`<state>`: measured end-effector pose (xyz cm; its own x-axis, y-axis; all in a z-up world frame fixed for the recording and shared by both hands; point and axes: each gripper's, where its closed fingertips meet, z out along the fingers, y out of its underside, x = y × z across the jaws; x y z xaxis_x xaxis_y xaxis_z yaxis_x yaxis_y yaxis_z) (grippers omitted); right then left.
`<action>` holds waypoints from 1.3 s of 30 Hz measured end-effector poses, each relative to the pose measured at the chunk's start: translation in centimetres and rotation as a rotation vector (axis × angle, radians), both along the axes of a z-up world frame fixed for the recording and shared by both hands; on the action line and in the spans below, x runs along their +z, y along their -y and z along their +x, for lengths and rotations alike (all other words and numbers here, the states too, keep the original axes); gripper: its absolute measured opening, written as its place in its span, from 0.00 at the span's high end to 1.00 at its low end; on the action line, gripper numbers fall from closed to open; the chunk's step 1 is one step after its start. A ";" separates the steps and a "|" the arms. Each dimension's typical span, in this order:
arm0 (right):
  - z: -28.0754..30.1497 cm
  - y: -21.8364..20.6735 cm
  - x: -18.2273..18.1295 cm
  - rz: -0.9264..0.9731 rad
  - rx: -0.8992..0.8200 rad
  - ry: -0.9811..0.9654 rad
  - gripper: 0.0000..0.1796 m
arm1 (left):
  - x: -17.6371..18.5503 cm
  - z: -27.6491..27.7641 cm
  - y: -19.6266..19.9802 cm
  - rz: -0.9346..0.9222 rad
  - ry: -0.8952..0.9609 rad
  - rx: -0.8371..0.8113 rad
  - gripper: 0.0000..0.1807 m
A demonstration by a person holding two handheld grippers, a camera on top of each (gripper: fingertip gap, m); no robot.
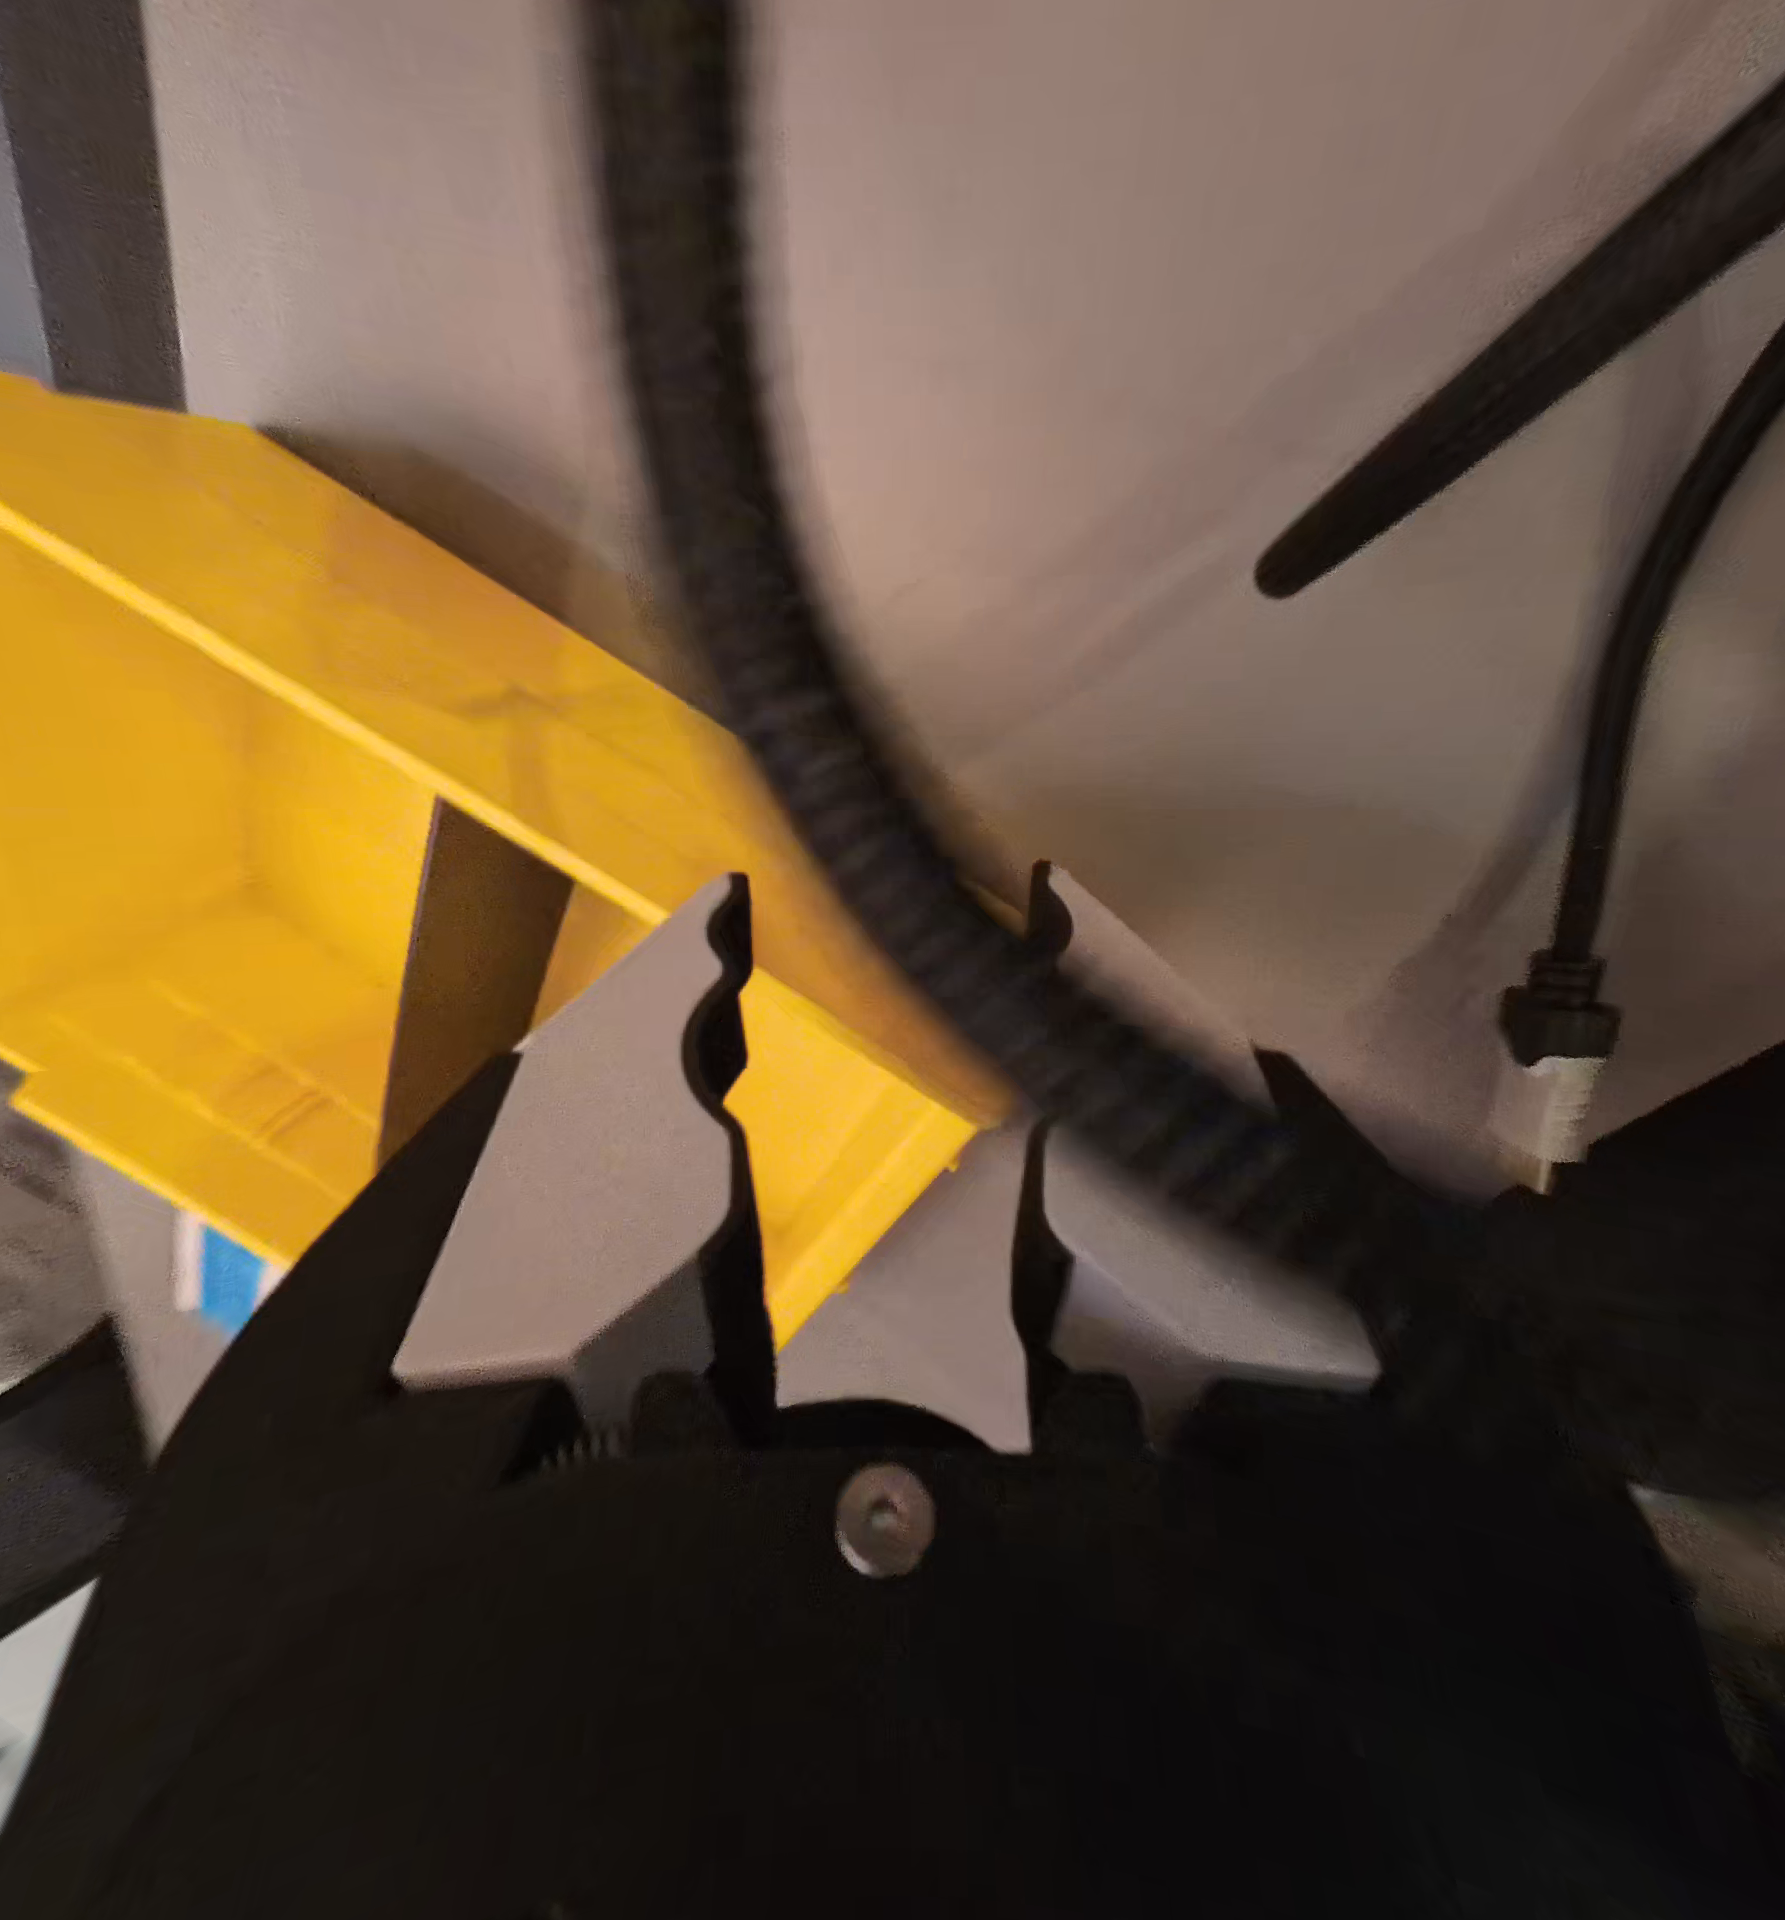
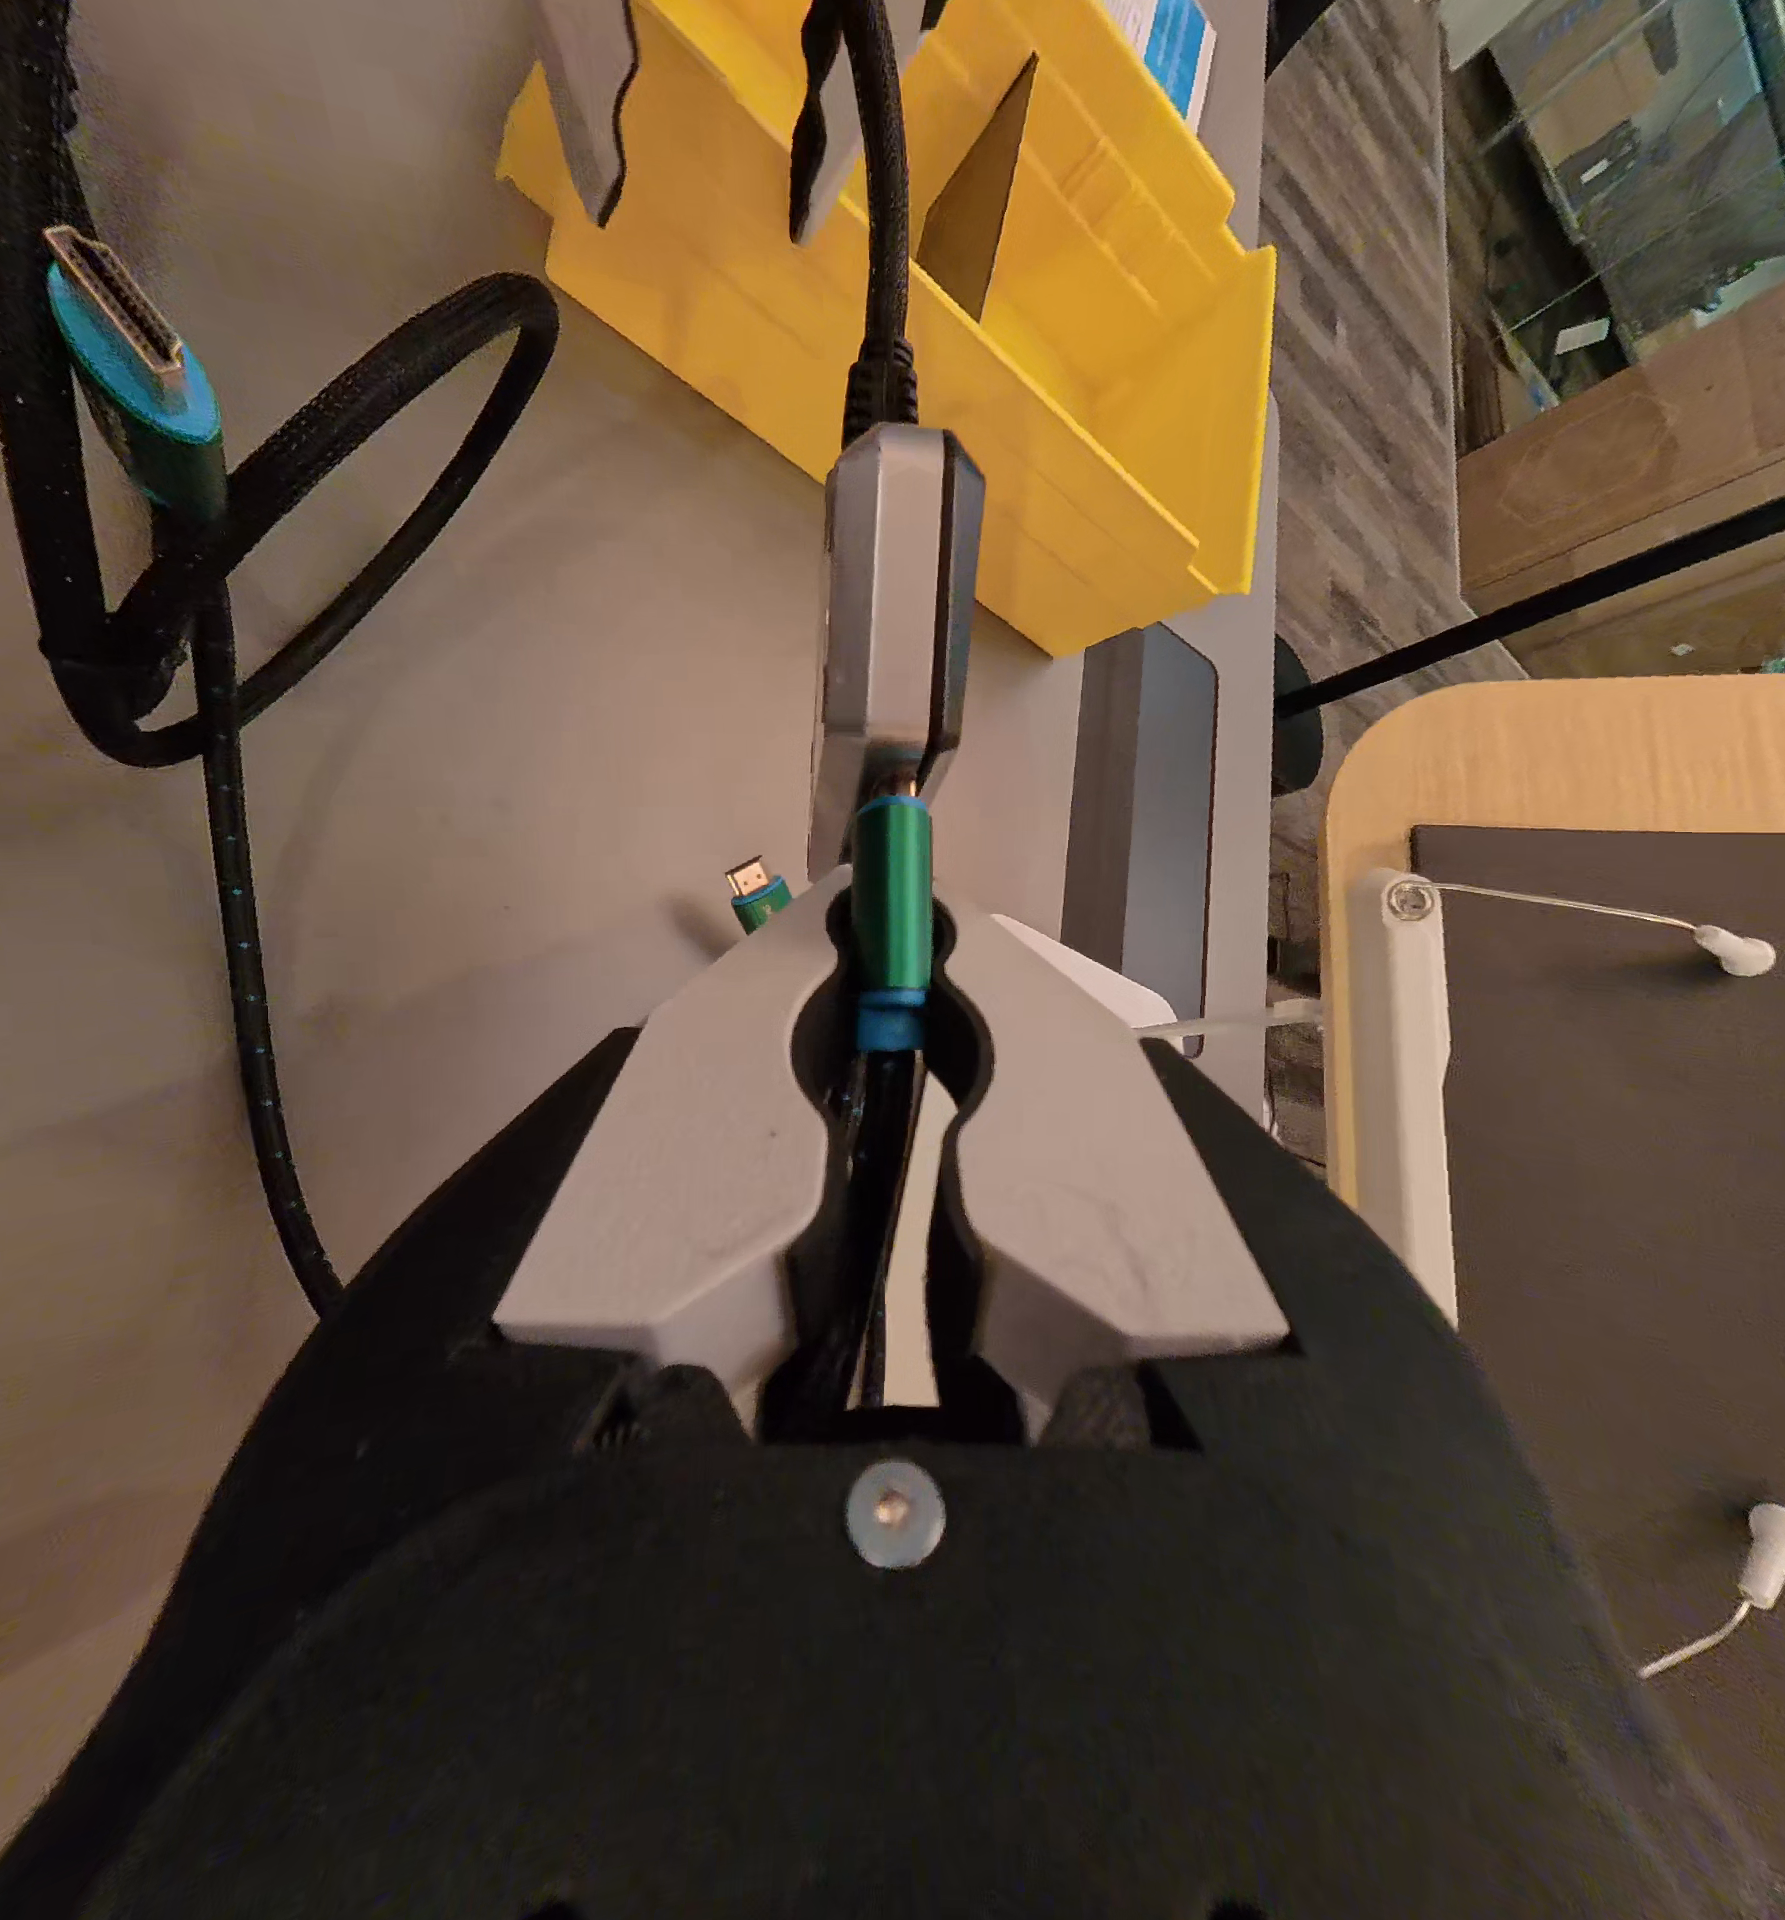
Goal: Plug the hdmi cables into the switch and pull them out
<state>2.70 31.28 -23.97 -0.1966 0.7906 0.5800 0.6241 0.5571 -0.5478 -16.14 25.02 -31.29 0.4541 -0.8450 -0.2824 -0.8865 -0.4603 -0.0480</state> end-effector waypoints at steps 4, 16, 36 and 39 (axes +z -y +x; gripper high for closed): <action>-0.1 0.0 0.3 0.033 0.014 -0.018 0.98 | 2.9 1.6 -0.1 -0.016 0.277 0.064 0.74; 0.2 -0.1 4.1 0.193 0.010 -0.143 0.98 | 9.6 6.5 -1.9 -0.087 0.775 0.070 0.67; -0.8 0.5 4.4 0.305 0.018 -0.122 0.97 | 9.3 13.5 -1.9 -0.334 0.725 -0.031 0.54; -0.8 0.5 4.5 0.316 0.016 -0.119 0.98 | 7.9 14.0 -1.7 -0.397 0.661 -0.035 0.67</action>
<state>1.89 30.74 -19.44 -0.1232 0.5651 0.8158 0.5559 0.7203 -0.4150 -2.14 26.76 -23.39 0.3941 -0.8434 0.3653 -0.7454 -0.5258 -0.4097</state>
